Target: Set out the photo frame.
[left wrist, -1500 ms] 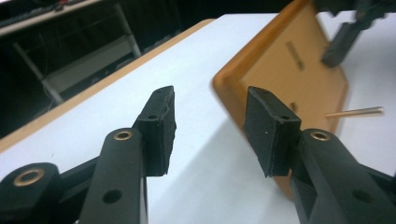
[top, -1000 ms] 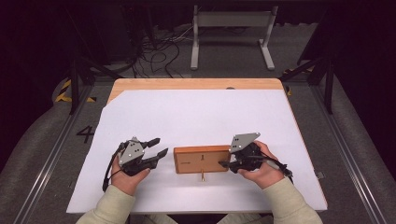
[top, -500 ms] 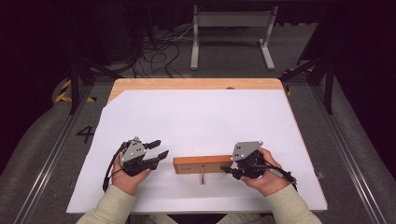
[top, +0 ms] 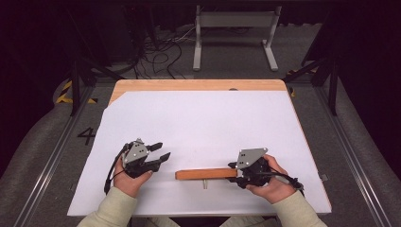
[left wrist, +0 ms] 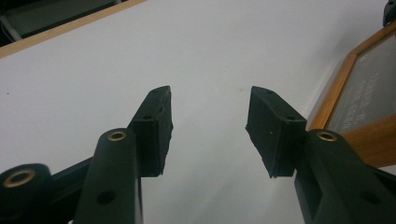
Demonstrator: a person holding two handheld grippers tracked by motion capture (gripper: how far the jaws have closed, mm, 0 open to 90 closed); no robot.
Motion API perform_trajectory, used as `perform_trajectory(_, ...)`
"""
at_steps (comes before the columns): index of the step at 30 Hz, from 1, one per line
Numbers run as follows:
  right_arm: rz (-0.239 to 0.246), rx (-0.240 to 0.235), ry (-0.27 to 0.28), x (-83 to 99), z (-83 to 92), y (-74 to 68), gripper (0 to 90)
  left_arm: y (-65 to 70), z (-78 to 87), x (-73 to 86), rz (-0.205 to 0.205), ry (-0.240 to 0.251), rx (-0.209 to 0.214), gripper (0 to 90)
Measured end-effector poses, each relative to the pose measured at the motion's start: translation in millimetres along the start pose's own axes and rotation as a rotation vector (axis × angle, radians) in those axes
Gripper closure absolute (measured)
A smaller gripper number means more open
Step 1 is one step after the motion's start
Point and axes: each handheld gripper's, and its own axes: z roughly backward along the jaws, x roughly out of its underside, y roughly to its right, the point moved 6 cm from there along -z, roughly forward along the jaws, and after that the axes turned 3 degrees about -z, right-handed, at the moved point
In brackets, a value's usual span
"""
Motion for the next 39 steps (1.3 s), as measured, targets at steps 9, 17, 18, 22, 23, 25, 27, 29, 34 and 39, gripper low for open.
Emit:
perform_trajectory(9, -0.076, -0.047, -0.02, 5.4, 10.8, 3.2, 61.0, -0.7, -0.3, 0.5, 0.004, 0.001, 0.009, 50.6)
perform_trajectory(17, -0.14, -0.07, -0.104, 22.0, 17.1, -1.9, 87.4, -1.9, -0.5, 0.9, 0.013, 0.0, 0.012, 51.3)
perform_trajectory(18, -0.134, -0.083, -0.118, 23.9, 15.7, -4.2, 90.0, -2.0, -0.6, 1.0, 0.014, 0.0, 0.013, 51.3)
perform_trajectory(22, -0.131, -0.114, -0.125, 25.6, 9.9, -8.9, 90.0, -2.2, -0.9, 1.4, 0.018, -0.002, 0.015, 51.5)
perform_trajectory(23, -0.138, -0.118, -0.121, 24.9, 6.8, -9.0, 90.0, -2.3, -0.8, 1.4, 0.019, -0.002, 0.015, 51.5)
perform_trajectory(25, -0.148, -0.127, -0.111, 24.3, 2.1, -8.9, 90.0, -2.4, -0.4, 1.5, 0.019, -0.003, 0.015, 51.4)
perform_trajectory(27, -0.158, -0.129, -0.106, 24.9, -2.3, -8.4, 90.0, -2.5, -0.3, 1.6, 0.023, -0.001, 0.015, 51.1)
perform_trajectory(29, -0.169, -0.129, -0.088, 25.5, -6.1, -6.3, 90.0, -2.7, -0.5, 1.8, 0.029, 0.0, 0.014, 50.3)
perform_trajectory(34, -0.228, -0.134, -0.025, 24.3, -8.8, 0.9, 90.0, -2.4, -1.2, 2.4, 0.027, -0.007, 0.018, 49.7)
perform_trajectory(39, -0.266, -0.116, 0.008, 22.4, -13.3, 9.6, 90.0, -2.1, -1.3, 2.9, 0.028, -0.012, 0.02, 49.5)
